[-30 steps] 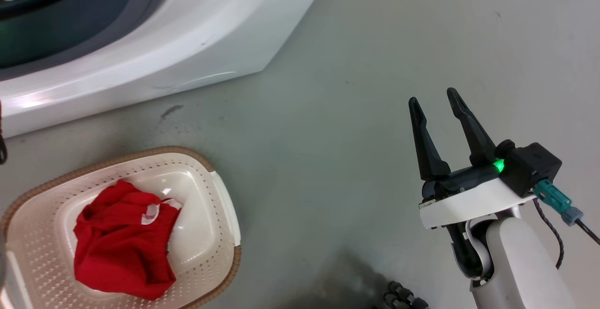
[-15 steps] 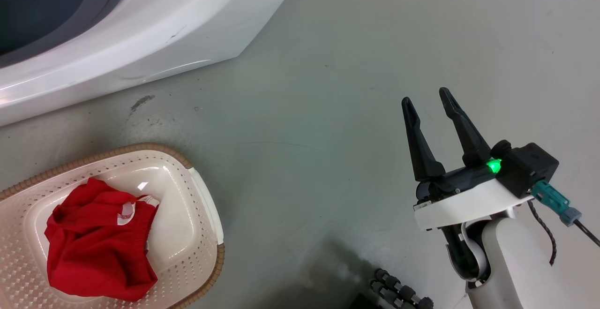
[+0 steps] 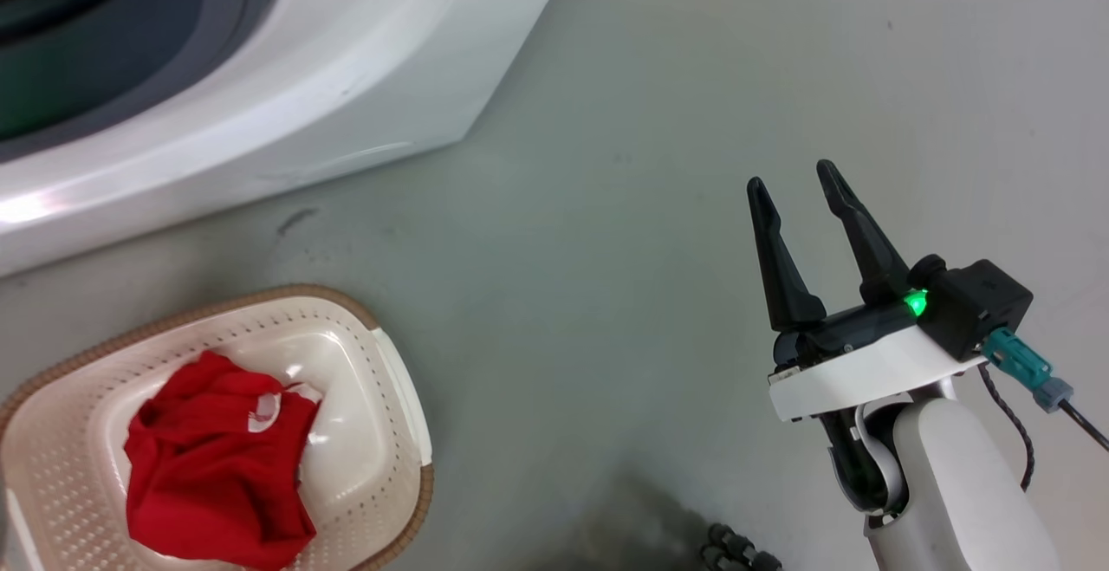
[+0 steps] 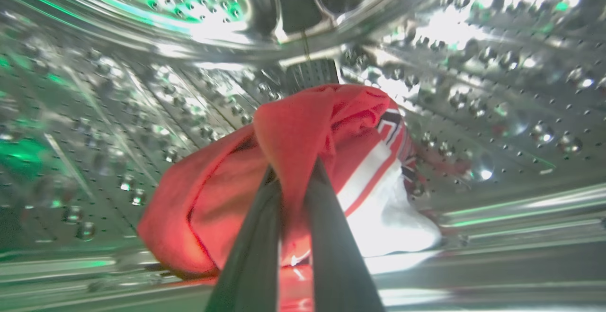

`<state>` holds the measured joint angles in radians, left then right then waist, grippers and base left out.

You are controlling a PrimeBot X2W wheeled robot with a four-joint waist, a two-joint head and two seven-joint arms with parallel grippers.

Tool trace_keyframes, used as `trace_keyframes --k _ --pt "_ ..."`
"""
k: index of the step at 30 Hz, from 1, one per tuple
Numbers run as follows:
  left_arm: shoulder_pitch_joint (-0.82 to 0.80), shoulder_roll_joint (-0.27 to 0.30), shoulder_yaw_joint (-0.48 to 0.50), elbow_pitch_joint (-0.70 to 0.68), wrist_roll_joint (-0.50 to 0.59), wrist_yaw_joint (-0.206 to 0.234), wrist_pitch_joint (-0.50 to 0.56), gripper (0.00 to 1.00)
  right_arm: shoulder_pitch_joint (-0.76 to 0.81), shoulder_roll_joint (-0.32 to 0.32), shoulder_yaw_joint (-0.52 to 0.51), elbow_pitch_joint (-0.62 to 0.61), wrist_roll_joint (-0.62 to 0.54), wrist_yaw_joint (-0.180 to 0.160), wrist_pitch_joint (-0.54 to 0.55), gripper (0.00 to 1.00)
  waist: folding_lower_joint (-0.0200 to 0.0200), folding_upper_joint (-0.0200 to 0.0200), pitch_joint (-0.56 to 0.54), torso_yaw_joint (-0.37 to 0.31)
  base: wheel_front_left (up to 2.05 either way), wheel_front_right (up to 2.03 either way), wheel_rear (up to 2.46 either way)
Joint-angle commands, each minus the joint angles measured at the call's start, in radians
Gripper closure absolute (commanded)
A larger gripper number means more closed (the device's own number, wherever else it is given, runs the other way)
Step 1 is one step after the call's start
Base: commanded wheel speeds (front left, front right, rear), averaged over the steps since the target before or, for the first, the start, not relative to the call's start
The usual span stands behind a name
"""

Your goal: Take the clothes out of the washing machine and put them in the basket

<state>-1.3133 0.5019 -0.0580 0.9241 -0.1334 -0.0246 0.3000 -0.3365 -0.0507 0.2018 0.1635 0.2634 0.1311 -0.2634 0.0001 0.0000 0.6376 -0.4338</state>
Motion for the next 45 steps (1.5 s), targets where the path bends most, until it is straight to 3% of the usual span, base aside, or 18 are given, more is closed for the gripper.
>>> trace_keyframes --k 1,5,6,7,15,21,28,45 --pt "0.031 -0.002 -0.001 -0.009 0.001 0.008 -0.055 1.00 0.001 0.001 -0.005 0.005 -0.009 -0.001 -0.002 0.00 -0.0001 0.0000 -0.039 0.012 0.00 0.00 0.00" --pt "0.118 -0.025 -0.002 0.003 -0.006 0.017 -0.233 1.00 0.021 0.001 -0.019 0.022 -0.031 -0.001 -0.002 0.00 -0.0001 0.0000 -0.115 0.031 0.00 0.00 0.00" --pt "0.118 -0.025 -0.002 0.003 -0.006 0.017 -0.233 1.00 0.021 0.001 -0.019 0.022 -0.031 -0.001 -0.002 0.00 -0.0001 0.0000 -0.115 0.031 0.00 0.00 0.00" --pt "0.162 -0.041 0.006 0.019 -0.018 0.020 -0.313 1.00 0.037 0.001 -0.026 0.031 -0.041 -0.001 -0.002 0.00 -0.0001 0.0000 -0.157 0.042 0.00 0.00 0.00" --pt "0.307 -0.114 0.018 0.109 -0.063 0.008 -0.528 1.00 0.095 0.001 -0.070 0.066 -0.088 -0.001 -0.002 0.00 -0.0001 0.0000 -0.310 0.109 0.00 0.00 0.00" --pt "0.416 -0.176 0.026 0.099 -0.088 -0.004 -0.566 1.00 0.134 0.001 -0.093 0.080 -0.124 -0.001 0.003 0.00 -0.0001 0.0000 -0.404 0.175 0.00 0.00 0.00" --pt "0.550 -0.229 0.066 -0.059 -0.105 -0.014 -0.567 1.00 0.164 0.000 -0.121 0.059 -0.157 -0.001 0.025 0.00 -0.0001 0.0000 -0.477 0.236 0.00 0.00 0.00" --pt "0.978 -0.399 0.123 -0.655 -0.072 -0.022 -0.568 1.00 0.276 0.001 -0.171 -0.054 -0.205 -0.001 0.113 0.00 -0.0001 0.0000 -0.611 0.343 0.00 0.00 0.00"
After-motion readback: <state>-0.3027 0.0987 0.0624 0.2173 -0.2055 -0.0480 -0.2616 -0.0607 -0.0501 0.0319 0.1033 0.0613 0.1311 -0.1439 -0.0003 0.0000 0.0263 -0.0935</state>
